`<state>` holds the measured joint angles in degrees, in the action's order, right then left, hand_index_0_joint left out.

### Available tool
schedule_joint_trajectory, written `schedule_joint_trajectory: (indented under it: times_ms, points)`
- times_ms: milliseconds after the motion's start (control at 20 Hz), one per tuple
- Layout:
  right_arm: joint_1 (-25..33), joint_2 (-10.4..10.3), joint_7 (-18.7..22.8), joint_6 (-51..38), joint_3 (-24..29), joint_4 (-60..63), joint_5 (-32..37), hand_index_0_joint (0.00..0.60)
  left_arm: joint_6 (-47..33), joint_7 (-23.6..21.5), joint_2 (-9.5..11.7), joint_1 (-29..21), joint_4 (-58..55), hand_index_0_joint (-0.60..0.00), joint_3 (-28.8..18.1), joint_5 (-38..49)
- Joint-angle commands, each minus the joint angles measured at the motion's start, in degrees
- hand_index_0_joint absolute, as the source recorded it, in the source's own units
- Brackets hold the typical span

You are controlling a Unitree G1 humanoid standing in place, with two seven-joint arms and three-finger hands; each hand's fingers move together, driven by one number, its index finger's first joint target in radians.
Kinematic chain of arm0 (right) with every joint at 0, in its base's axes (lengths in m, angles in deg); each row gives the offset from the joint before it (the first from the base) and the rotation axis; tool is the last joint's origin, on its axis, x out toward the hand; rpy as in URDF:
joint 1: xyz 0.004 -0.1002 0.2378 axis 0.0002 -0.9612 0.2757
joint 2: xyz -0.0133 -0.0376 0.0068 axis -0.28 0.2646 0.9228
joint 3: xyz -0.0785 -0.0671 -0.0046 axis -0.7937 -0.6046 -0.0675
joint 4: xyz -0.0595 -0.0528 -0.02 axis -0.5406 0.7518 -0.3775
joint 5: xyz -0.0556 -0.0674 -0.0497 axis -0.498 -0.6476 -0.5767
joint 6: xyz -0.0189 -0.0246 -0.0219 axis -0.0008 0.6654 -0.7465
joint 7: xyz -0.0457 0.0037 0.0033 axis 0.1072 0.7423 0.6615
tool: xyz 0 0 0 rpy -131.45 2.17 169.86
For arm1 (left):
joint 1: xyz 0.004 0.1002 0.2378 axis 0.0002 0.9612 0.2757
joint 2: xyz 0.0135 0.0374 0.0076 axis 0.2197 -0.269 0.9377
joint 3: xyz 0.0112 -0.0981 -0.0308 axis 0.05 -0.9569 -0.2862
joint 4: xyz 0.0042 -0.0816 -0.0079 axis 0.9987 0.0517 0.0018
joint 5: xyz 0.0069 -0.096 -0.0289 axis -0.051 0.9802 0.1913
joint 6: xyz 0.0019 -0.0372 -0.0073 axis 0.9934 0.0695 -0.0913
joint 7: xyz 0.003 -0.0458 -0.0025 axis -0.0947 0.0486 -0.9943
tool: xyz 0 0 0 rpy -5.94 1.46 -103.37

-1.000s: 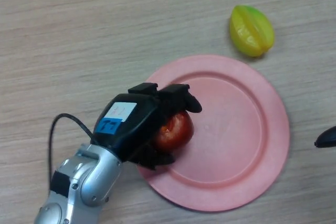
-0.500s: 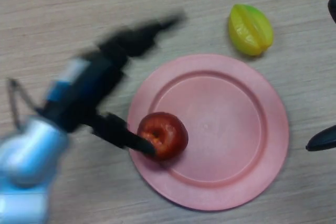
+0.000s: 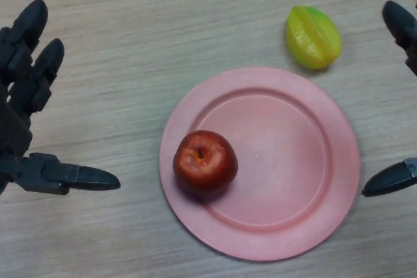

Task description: Pick up the red apple and place it on the plate

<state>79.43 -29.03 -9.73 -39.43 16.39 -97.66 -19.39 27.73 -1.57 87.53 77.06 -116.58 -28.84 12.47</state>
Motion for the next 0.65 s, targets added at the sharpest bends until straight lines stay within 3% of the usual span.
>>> schedule_joint_trajectory:
  times_ms: [50,350,650]
  points:
    - [1.67,1.11,-0.01,-5.07,2.58,-2.56,-2.02,0.000,-4.90,0.56,2.96,-1.55,-4.70,0.000,-4.18,4.42]
    - [2.34,0.97,0.39,-3.96,1.81,-1.46,-0.93,0.000,-5.16,0.96,4.15,-2.81,-3.45,0.000,-4.40,3.50]
    - [3.09,0.38,1.71,-4.97,-0.17,-0.14,-2.97,0.000,-7.94,1.44,3.83,-3.27,-1.88,0.000,-2.95,0.43]
